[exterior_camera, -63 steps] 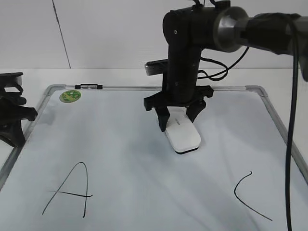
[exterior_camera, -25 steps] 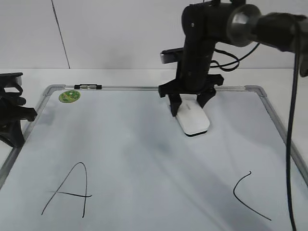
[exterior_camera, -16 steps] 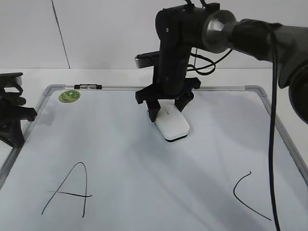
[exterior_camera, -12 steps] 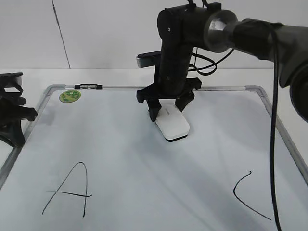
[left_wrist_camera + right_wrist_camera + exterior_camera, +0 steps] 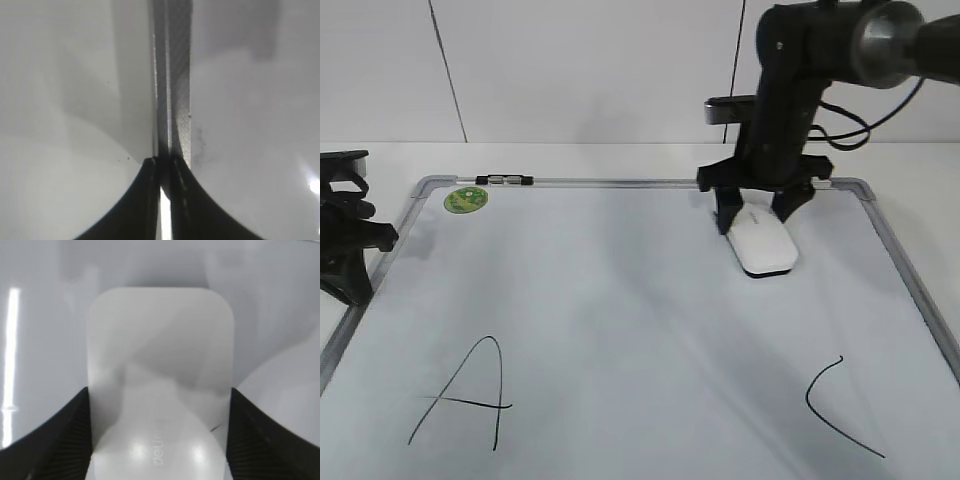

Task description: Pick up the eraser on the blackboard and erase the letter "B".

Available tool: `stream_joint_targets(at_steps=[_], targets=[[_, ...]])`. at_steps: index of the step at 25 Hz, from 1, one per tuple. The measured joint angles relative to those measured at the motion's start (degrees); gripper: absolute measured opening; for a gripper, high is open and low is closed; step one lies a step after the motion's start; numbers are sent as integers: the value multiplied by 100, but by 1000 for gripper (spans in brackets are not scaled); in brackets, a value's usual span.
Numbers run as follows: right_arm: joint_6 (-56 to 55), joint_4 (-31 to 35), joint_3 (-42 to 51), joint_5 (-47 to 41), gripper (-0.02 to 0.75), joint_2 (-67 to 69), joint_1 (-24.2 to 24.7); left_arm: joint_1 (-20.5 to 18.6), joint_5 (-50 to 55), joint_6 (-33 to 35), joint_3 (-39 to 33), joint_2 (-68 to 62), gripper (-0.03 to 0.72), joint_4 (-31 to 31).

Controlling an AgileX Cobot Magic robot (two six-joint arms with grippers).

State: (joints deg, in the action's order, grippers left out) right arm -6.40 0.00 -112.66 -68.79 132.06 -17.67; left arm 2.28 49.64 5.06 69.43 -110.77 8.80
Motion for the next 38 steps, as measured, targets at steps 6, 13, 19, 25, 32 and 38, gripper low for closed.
stream_joint_targets(at_steps=[6, 13, 19, 25, 32, 38], targets=[[14, -351, 928, 66, 531, -579, 698, 0, 0, 0, 0, 0, 20, 0], [27, -286, 1042, -6, 531, -670, 752, 0, 21, 0, 10, 0, 20, 0], [27, 368, 1042, -6, 531, -628, 29, 0, 40, 0, 10, 0, 20, 0], [27, 761, 1030, 88, 531, -593, -1037, 0, 44, 0, 20, 0, 20, 0], [-5, 751, 1022, 127, 531, -580, -1221, 0, 44, 0, 20, 0, 20, 0], [-211, 545, 955, 127, 531, -507, -715, 0, 33, 0, 20, 0, 20, 24]])
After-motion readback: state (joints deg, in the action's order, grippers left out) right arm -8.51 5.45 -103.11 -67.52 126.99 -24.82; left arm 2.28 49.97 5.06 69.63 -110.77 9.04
